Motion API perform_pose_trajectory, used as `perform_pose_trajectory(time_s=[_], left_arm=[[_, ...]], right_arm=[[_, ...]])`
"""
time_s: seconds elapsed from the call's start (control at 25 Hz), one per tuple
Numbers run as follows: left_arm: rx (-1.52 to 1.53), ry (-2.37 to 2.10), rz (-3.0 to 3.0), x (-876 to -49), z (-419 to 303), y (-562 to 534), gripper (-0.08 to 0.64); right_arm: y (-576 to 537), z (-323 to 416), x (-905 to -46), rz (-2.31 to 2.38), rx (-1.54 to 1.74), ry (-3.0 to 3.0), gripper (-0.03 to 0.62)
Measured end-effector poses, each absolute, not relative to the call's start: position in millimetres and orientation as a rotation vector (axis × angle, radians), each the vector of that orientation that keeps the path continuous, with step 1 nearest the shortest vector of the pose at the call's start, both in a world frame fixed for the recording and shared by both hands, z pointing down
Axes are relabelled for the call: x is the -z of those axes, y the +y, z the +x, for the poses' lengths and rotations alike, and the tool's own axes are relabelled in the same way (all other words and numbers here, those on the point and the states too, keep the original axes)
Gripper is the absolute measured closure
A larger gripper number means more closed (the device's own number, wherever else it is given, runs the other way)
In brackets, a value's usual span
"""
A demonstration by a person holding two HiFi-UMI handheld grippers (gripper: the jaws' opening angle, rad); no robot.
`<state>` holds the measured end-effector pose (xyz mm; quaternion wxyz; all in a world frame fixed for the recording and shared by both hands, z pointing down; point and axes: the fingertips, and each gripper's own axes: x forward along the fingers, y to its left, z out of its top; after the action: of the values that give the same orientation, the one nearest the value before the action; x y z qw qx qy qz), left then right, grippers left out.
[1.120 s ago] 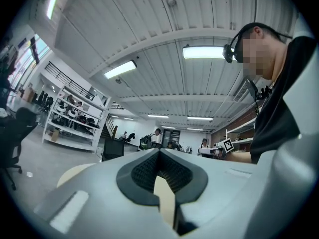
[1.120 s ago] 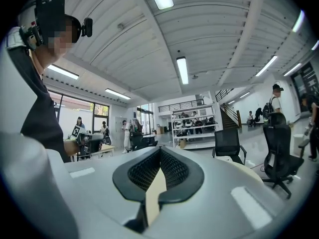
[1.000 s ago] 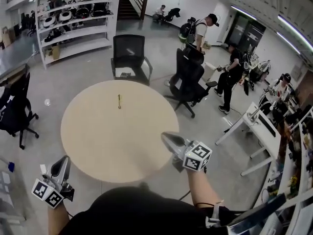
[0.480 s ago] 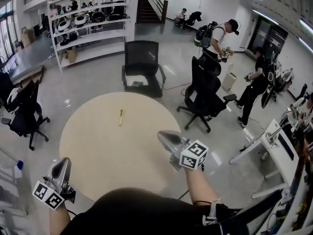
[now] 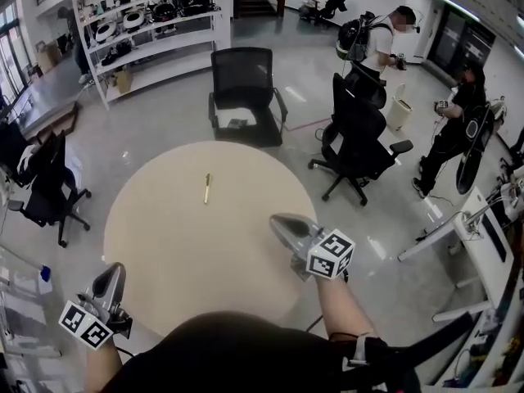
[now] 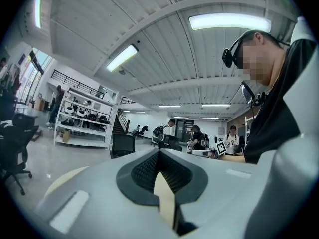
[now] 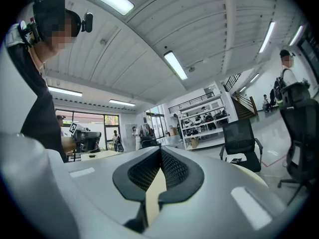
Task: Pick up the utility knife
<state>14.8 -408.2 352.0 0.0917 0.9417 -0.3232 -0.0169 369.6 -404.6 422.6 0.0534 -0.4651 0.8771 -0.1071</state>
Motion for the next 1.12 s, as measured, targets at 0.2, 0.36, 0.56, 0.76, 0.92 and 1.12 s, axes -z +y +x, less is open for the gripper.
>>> perform_pose_trajectory(time_s=[0.2,0.36,0.56,0.76,0.92,1.12], left_arm=[[0.062,-0.831,2.823,-365,9,-444,0.572],[0.098,-0.754,2.831,-372,-4,-473,0.572],[0.146,-0.72,2.817,-379,-22,-501,0.572],[0.169,-0.744,2.805,-380,-40,-516,0.572],[0.164,-0.779,2.813,-381,-44,-520,0.572],[0.148,-0.813,2.798,-386,-45,-531,0.572]], right_arm=[[-415,355,-420,-1.533,0.332,2.651,0.577],[-417,335,-422,-1.629,0.354,2.638,0.577],[-431,318,-417,-1.71,0.352,2.62,0.577],[-450,304,-414,-1.729,0.342,2.626,0.577],[-466,303,-419,-1.736,0.334,2.645,0.577],[-495,307,-424,-1.727,0.331,2.648,0.575]])
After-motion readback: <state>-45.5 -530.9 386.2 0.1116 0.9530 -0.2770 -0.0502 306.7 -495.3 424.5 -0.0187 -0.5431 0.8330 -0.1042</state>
